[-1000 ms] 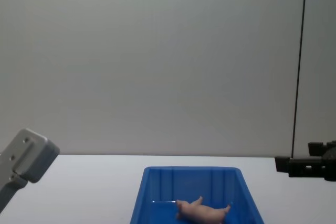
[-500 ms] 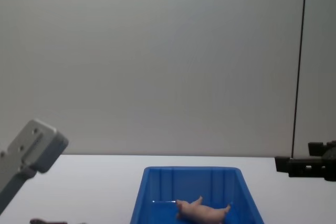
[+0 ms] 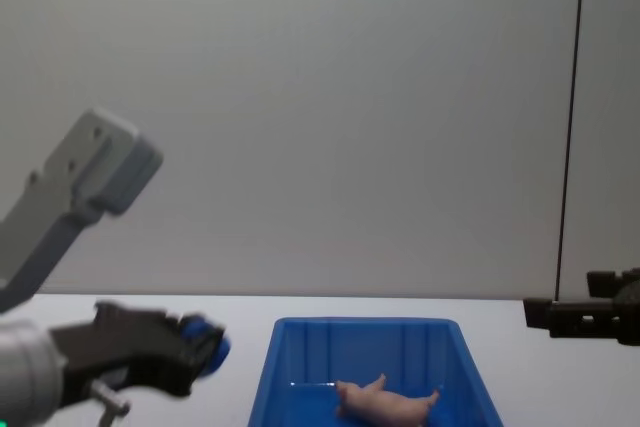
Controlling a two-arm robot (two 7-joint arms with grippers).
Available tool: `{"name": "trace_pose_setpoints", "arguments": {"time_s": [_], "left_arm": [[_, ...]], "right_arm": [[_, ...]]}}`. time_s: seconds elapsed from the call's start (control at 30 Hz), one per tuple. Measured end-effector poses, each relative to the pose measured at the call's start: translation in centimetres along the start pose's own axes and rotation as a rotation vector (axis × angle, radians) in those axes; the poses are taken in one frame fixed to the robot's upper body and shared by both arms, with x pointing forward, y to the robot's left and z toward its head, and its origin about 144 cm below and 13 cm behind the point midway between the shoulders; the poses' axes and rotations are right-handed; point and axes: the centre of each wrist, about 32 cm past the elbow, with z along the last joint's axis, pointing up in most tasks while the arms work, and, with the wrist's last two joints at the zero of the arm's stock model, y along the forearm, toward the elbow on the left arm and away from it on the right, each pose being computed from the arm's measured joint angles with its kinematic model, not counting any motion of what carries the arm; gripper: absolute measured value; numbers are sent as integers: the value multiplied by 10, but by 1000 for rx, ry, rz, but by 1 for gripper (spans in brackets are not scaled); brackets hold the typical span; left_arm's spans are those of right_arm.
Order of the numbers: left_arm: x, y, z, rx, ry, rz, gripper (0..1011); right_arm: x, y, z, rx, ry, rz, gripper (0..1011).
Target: Pick up the two dolls from the table and place them into the box.
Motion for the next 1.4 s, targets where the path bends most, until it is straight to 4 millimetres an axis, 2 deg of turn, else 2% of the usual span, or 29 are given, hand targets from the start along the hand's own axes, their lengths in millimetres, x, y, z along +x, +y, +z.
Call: {"name": "trace_pose_setpoints", "arguments": {"time_s": [0.1, 0.47, 0.63, 0.67, 0.7, 0.9, 1.0, 1.03, 1.17, 1.2, 1.4], "left_arm": [[1, -5, 14, -45, -27, -14, 145], [-4, -23, 40, -136, -64, -90, 154], [-7, -31, 47, -157, -73, -123, 277], [-7, -33, 49, -162, -75, -133, 331], [-8, -34, 49, -165, -75, -136, 331], [-9, -39, 54, -180, -89, -164, 557], [-8, -38, 55, -184, -94, -171, 637], [-8, -38, 55, -185, -96, -172, 697], [-7, -34, 55, -195, -101, -171, 777], [-7, -31, 55, -200, -103, -168, 833], [-5, -25, 55, -213, -103, -158, 994]], "right_arm": [[0, 0, 0, 0, 0, 0, 1001], [0, 0, 0, 0, 0, 0, 1001], [0, 0, 0, 0, 0, 0, 1001], [0, 0, 0, 0, 0, 0, 1001], [0, 0, 0, 0, 0, 0, 1001], [0, 0, 0, 0, 0, 0, 1001], [0, 0, 0, 0, 0, 0, 1001], [0, 0, 0, 0, 0, 0, 1001], [0, 0, 0, 0, 0, 0, 1001], [0, 0, 0, 0, 0, 0, 1001], [0, 0, 0, 0, 0, 0, 1001]]}}
